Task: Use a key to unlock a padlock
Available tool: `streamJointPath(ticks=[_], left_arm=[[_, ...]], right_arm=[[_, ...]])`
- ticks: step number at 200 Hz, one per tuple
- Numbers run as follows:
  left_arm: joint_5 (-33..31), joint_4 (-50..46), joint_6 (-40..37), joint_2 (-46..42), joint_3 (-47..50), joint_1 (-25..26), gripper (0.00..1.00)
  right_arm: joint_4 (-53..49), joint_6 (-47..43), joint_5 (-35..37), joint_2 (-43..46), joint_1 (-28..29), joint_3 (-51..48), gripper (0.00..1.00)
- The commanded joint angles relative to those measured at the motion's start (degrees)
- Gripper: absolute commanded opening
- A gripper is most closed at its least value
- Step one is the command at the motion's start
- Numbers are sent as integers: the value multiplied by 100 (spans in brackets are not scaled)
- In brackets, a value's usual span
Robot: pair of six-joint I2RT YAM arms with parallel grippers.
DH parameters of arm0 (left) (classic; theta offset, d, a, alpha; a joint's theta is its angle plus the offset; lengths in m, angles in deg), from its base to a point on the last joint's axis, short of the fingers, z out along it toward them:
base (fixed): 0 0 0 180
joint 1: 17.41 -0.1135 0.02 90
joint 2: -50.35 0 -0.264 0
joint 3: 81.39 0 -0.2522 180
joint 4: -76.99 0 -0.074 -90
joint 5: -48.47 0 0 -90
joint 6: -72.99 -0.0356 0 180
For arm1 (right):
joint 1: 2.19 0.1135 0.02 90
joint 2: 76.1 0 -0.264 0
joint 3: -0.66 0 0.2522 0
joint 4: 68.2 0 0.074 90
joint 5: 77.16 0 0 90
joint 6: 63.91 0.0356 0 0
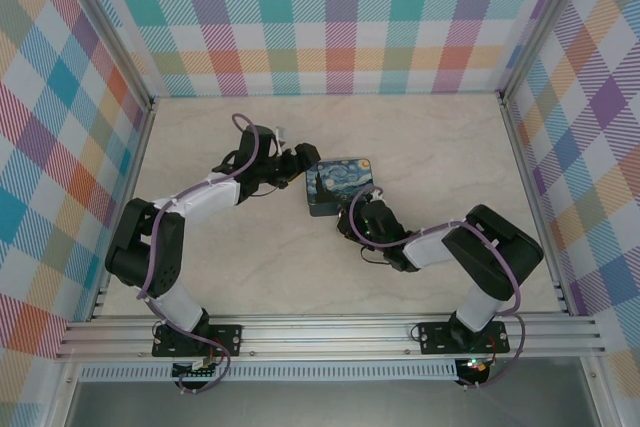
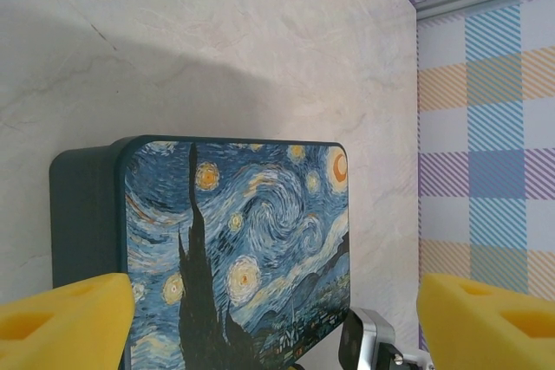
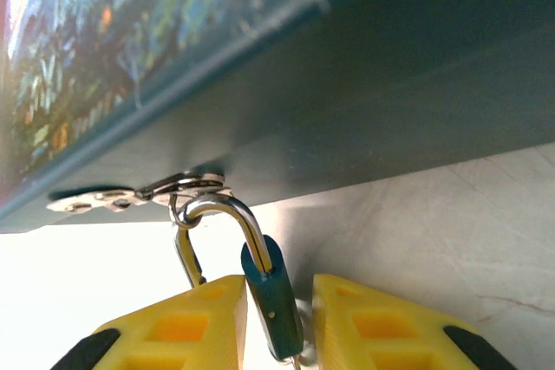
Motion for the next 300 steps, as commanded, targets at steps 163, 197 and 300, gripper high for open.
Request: streamJointPath(ticks=[163, 197, 300], left_arm=[[14, -150, -363, -110, -517, 1032, 79], [28, -162, -412, 217, -533, 1136, 78], [-393, -242, -476, 434, 89, 1156, 78]], right_arm=[[210, -6, 228, 456, -35, -379, 9], [258, 20, 206, 452, -53, -391, 9], [1164, 252, 336, 207, -240, -534, 9]])
